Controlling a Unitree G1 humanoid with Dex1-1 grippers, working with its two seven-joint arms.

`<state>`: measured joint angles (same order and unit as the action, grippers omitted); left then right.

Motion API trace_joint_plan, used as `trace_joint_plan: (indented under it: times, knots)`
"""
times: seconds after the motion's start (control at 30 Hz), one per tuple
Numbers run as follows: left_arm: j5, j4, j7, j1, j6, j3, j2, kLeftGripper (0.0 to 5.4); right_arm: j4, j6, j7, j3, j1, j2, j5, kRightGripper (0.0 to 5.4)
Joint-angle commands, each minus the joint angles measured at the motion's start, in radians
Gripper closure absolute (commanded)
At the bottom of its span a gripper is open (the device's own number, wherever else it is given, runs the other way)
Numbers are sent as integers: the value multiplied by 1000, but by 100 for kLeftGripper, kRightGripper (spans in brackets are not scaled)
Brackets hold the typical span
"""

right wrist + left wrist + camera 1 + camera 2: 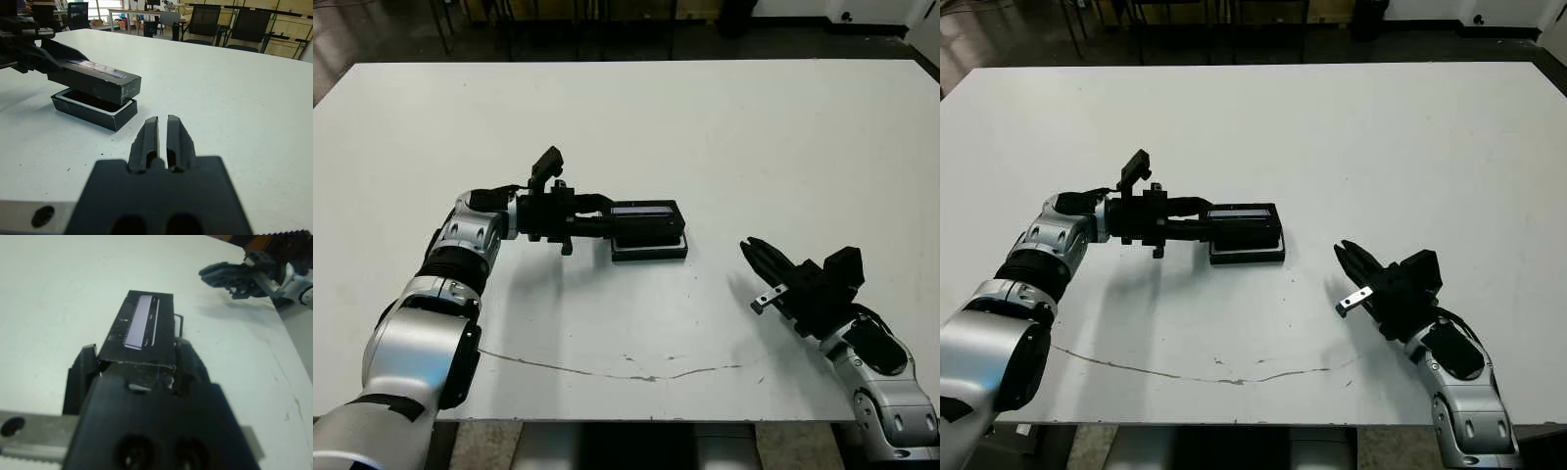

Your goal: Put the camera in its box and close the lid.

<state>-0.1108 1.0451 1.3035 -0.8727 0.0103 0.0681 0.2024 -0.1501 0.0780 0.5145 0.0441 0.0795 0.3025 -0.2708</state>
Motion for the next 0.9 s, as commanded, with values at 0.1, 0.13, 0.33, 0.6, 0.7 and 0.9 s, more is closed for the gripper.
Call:
trace_joint_plan:
  times: [0.1,0.13,0.33,0.6,0.7,0.9]
  knots:
    - [27,14,-46,8,7,10,11,392,-2,24,-2,2,10,13,3,540]
    - [27,13,-53,9,6,10,10,392,-2,25,-3,2,10,13,3,540]
    - [19,20,-65,11,0,8,-5,392,-1,26,-3,0,14,13,4,540]
    - [-1,50,-4,3,-44,3,-7,392,0,19,-3,0,19,14,8,540]
    - [-16,63,37,-1,-72,-4,-7,392,13,8,5,2,15,15,5,540]
    - [-11,61,82,0,-86,8,0,392,8,25,-2,3,16,16,5,540]
